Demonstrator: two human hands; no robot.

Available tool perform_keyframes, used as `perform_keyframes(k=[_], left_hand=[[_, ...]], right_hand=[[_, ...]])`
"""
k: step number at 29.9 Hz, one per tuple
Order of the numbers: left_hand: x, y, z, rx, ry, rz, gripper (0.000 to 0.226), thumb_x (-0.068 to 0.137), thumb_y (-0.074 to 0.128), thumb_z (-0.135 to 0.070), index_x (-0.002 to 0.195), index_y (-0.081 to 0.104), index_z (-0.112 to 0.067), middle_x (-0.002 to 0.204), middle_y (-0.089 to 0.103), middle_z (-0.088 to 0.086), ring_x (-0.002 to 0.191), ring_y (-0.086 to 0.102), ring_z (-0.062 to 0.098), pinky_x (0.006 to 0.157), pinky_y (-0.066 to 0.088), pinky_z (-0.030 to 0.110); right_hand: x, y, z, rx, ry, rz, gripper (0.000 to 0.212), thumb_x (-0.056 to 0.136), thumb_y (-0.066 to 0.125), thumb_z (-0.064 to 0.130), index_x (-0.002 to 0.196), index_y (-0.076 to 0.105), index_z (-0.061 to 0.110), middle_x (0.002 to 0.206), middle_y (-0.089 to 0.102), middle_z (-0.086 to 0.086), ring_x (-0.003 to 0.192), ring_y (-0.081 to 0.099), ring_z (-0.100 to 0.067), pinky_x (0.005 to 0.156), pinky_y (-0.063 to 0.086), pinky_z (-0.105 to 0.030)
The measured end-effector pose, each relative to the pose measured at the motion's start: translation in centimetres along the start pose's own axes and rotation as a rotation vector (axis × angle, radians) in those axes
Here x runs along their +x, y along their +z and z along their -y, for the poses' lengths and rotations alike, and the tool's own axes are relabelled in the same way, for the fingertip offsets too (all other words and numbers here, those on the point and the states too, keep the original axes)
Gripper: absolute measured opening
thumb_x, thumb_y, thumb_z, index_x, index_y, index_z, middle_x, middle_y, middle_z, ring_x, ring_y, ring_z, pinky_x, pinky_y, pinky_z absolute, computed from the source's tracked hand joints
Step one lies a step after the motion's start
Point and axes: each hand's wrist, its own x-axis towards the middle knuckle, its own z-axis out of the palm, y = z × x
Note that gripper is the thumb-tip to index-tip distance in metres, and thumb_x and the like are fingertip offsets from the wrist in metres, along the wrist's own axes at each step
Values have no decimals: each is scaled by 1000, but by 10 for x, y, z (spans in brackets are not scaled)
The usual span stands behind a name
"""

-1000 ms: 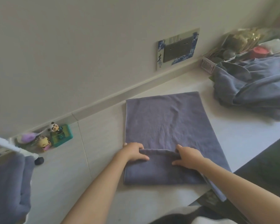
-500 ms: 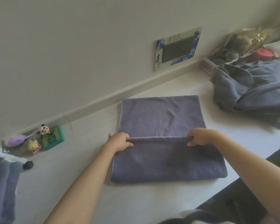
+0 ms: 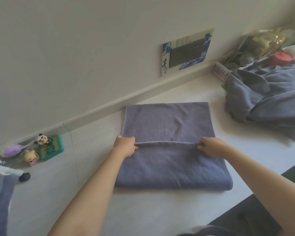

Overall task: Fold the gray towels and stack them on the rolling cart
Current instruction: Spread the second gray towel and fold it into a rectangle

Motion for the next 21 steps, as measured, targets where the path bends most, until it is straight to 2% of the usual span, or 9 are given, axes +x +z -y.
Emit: perform_keyframes(k=[4,8,12,15,17,19,21], left_hand=[[4,2,-4,65,-6,-17,33,98,43,-39,112,52,-10,112,58,16,113,47,30,82,39,29],[5,4,-6,158,26,-41,29,99,44,-34,112,51,-10,116,61,10,112,52,29,86,39,31],[9,5,-10,155,1,-13,30,98,46,-32,118,51,-10,124,53,9,115,50,30,92,40,34],[5,11,-13,173,-35,-70,34,97,47,-30,126,46,-11,129,46,9,120,47,29,105,31,38],[-4,18,-21,181,-53,-216,44,95,50,-29,134,37,-14,138,39,9,128,39,28,115,14,46],[-18,31,-40,90,29,-329,52,93,50,-28,140,35,-13,147,32,11,137,30,28,116,5,48],[-37,49,-64,6,165,-396,51,88,45,-29,135,49,-10,146,40,14,135,39,29,115,16,47]], right_hand=[[2,15,-3,35,-4,-121,23,98,38,41,94,38,18,110,60,-9,99,57,-29,71,36,-31],[2,18,-7,84,5,-196,27,99,33,44,90,33,19,103,61,-10,95,58,-30,69,34,-32],[7,16,-7,65,42,-193,32,98,32,48,89,34,18,99,64,-9,93,59,-29,69,33,-33],[7,18,-3,45,150,-170,37,96,32,52,99,42,17,113,60,-9,106,55,-28,85,35,-37],[3,26,3,-17,236,-229,44,96,32,51,114,47,14,124,52,-9,119,44,-29,103,25,-43],[-6,41,13,-35,146,-426,43,94,33,43,117,53,13,126,50,-10,124,40,-30,111,10,-47],[-19,57,33,10,-38,-587,48,85,34,40,112,64,13,123,58,-13,121,49,-33,108,13,-48]])
